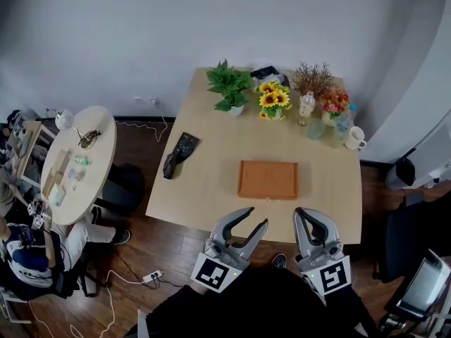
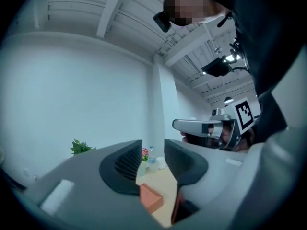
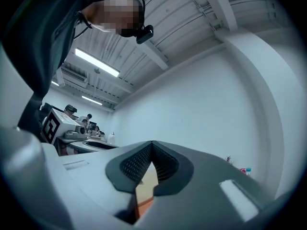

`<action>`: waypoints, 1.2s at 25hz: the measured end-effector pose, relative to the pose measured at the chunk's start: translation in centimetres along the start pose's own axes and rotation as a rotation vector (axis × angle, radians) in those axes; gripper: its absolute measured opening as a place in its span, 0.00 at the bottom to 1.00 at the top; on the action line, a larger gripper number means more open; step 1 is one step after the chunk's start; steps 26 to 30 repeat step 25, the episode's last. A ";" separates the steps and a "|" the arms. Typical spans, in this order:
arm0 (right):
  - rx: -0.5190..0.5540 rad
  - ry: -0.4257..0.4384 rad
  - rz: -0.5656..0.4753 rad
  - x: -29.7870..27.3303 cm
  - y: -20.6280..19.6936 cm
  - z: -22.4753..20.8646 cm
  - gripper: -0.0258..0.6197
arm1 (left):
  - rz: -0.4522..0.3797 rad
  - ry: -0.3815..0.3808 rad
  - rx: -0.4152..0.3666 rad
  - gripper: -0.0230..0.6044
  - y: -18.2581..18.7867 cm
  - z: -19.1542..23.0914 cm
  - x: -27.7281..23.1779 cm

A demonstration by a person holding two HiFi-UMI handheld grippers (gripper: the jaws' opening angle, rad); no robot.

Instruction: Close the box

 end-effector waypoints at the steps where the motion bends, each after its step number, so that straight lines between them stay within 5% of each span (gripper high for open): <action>1: -0.008 0.006 0.003 0.0 0.0 0.1 0.04 | 0.004 -0.003 0.002 0.24 -0.1 -0.1 0.1; 30: -0.075 0.021 0.030 0.1 -0.8 0.0 0.04 | 0.054 -0.003 0.031 0.24 -1.1 0.0 0.1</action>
Point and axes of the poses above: the fingertips, and each gripper's own axes: x backward along the fingers, z to its left, y out of its top, the point moved 3 cm from there along x, backward along the fingers, and after that the axes turned 4 degrees about y, right-handed, at the moved point
